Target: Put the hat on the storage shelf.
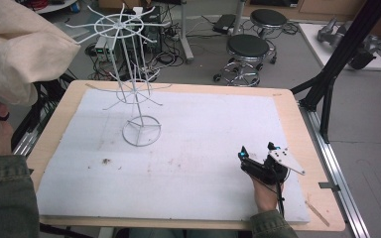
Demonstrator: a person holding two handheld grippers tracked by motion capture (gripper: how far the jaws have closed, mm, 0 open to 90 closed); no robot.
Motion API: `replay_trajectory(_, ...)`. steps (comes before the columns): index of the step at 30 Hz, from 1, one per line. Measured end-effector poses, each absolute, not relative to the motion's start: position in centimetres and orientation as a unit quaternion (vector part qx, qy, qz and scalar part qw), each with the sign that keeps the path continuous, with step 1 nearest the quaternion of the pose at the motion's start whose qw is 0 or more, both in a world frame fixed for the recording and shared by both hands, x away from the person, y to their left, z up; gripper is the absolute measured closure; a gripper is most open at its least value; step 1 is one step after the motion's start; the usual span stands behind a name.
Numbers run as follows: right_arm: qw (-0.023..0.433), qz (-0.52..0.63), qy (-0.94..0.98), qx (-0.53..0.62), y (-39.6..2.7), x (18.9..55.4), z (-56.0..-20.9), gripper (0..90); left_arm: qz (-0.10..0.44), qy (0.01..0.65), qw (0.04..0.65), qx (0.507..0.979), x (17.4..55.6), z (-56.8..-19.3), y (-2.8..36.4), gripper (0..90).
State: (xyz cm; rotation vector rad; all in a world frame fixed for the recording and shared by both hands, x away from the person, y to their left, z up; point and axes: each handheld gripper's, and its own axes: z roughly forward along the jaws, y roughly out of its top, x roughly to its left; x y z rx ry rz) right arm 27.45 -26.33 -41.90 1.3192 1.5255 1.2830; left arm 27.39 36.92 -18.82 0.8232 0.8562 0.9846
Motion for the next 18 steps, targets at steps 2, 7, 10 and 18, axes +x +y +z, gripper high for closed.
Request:
replay_trajectory(2,0.366,0.500,0.594,0.514,-26.3,27.4,-41.9,5.0,0.444,0.379,0.721,0.372,27.2,-18.3,36.4,79.9)
replay_trajectory(7,0.366,0.501,0.593,0.513,-26.4,27.4,-41.9,5.1,0.437,0.363,0.734,0.372,26.9,-17.0,35.5,79.9)
replay_trajectory(10,0.367,0.501,0.594,0.512,-26.3,27.4,-41.9,5.1,0.428,0.354,0.745,0.369,26.9,-16.3,34.9,79.8)
replay_trajectory(18,0.367,0.502,0.593,0.512,-26.4,27.4,-41.9,5.1,0.415,0.334,0.761,0.370,27.4,-14.5,33.0,79.8)
